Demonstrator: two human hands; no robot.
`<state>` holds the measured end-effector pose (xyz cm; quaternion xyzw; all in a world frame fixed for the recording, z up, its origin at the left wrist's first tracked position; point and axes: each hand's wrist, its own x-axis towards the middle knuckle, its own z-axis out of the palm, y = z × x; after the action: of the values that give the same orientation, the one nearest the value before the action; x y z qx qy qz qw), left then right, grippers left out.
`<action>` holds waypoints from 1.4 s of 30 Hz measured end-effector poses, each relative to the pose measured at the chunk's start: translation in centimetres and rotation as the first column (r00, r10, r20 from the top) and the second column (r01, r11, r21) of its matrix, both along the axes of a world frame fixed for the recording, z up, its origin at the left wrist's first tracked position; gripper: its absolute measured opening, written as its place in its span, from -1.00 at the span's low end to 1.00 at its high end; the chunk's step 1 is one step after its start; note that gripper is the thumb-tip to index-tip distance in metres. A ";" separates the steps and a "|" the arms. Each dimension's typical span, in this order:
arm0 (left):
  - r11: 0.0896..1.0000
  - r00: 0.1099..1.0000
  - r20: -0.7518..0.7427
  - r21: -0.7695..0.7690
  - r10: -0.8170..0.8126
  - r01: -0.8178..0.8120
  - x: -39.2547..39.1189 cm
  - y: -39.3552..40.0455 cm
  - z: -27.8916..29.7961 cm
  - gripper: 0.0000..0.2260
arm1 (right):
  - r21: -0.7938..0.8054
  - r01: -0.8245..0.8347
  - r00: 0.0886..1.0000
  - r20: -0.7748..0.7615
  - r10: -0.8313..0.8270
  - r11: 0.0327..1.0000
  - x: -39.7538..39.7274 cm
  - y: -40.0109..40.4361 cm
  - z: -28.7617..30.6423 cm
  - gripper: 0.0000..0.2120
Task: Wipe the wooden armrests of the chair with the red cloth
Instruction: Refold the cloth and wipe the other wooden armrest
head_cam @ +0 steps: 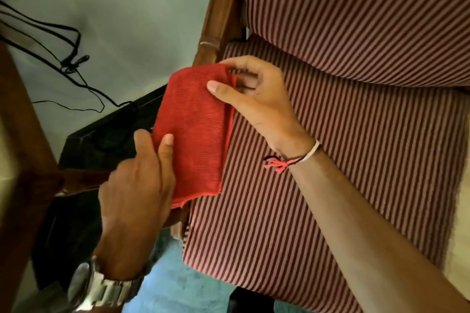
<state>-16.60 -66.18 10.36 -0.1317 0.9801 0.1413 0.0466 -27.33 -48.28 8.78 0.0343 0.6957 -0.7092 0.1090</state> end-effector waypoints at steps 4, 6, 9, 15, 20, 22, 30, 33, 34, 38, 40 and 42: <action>0.992 0.995 0.102 -0.129 0.018 -0.005 -1.5 -1.8 -1.8 -0.69 | 0.136 0.003 1.000 0.005 -0.004 0.991 -0.8 -2.4 -2.1 -0.64; 0.990 0.982 0.184 -0.138 0.037 -0.012 -2.0 -2.1 -2.8 -0.66 | 0.203 0.019 1.000 -0.009 -0.017 0.979 -0.9 -3.4 -3.0 -0.64; 0.995 0.989 0.144 -0.096 0.039 -0.025 -2.9 -2.4 -3.6 -0.65 | 0.280 0.059 0.996 -0.080 -0.038 0.958 -1.3 -4.2 -4.0 -0.64; 0.911 0.927 -0.032 0.174 -0.374 0.373 -4.9 -1.4 -4.3 -0.43 | 0.413 0.281 0.941 -0.295 -0.165 0.866 -1.3 -3.2 -7.7 -0.76; 0.890 0.892 -0.010 0.072 -0.451 0.451 -5.2 -0.6 -6.3 -0.46 | 0.962 -0.101 0.974 0.043 0.221 0.255 2.8 1.5 -15.9 -0.43; 0.867 0.867 -0.025 0.009 -0.498 0.498 -5.1 -0.8 -6.8 -0.46 | 0.976 -0.134 0.944 0.073 0.321 0.174 4.6 2.6 -18.2 -0.38; 0.791 0.793 -0.027 -0.099 -0.608 0.603 -8.3 -0.2 -7.8 -0.48 | 0.995 0.026 0.943 -0.058 0.327 0.101 5.0 2.7 -21.3 -0.37; 0.781 0.787 -0.028 -0.151 -0.616 0.606 -12.1 1.1 -8.0 -0.46 | 0.992 0.059 0.940 -0.094 0.328 0.114 4.8 2.9 -21.5 -0.37; 0.787 0.793 -0.035 -0.150 -0.609 0.598 -13.2 1.4 -8.0 -0.46 | 0.991 0.065 0.939 -0.101 0.329 0.119 4.8 3.0 -21.5 -0.37; 0.817 0.814 -0.083 -0.121 -0.575 0.565 -13.2 1.8 -8.0 -0.44 | 0.988 0.075 0.937 -0.116 0.329 0.136 4.7 3.2 -21.6 -0.37; 0.822 0.821 -0.070 -0.127 -0.566 0.556 -10.1 1.1 -7.9 -0.43 | 0.988 0.074 0.934 -0.117 0.338 0.137 4.7 3.2 -21.6 -0.37; 0.808 0.811 -0.041 -0.129 -0.584 0.575 -7.0 0.3 -8.0 -0.46 | 0.988 0.078 0.935 -0.119 0.333 0.134 4.6 3.2 -21.7 -0.37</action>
<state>-23.56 -65.89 2.39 0.1767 0.9808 0.0712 0.0419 -22.75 -45.07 -12.89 -0.0756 0.9950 -0.0642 0.0096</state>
